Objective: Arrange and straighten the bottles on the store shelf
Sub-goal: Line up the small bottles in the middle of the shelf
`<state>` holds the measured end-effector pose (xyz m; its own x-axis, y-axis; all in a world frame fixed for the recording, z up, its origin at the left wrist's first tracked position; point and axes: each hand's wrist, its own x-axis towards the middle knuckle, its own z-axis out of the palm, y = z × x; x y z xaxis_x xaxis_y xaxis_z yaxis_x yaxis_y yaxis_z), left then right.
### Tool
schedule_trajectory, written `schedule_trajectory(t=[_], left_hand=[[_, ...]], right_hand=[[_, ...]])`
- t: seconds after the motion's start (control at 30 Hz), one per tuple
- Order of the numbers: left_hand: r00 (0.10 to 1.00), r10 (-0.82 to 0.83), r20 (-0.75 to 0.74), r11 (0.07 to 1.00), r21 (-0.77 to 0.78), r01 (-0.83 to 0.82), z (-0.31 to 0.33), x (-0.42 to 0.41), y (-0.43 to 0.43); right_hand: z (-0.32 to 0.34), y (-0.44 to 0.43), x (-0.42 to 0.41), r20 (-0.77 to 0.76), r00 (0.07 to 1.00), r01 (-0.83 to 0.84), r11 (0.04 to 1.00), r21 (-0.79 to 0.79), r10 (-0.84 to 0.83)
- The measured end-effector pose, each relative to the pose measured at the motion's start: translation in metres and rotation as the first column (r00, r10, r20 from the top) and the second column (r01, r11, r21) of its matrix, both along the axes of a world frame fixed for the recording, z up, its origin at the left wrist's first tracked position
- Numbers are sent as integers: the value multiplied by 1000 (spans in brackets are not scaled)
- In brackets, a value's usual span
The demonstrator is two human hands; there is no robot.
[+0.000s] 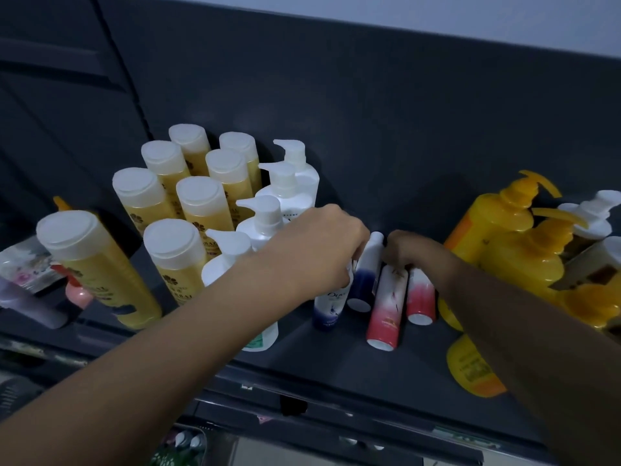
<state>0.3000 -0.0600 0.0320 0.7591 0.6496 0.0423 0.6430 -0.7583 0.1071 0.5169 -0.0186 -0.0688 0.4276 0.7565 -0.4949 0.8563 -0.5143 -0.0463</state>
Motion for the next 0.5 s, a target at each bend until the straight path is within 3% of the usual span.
schedule_trajectory(t=[0.17,0.5], left_hand=[[1000,-2,30,998,-66,4,-5,-5,5],[998,-54,9,998,-33,55,2,-11,1]], right_hand=[[45,-22,-13,-54,998,33,991,129,-27],[109,-96,-67,-124,970,-184,963,197,210]])
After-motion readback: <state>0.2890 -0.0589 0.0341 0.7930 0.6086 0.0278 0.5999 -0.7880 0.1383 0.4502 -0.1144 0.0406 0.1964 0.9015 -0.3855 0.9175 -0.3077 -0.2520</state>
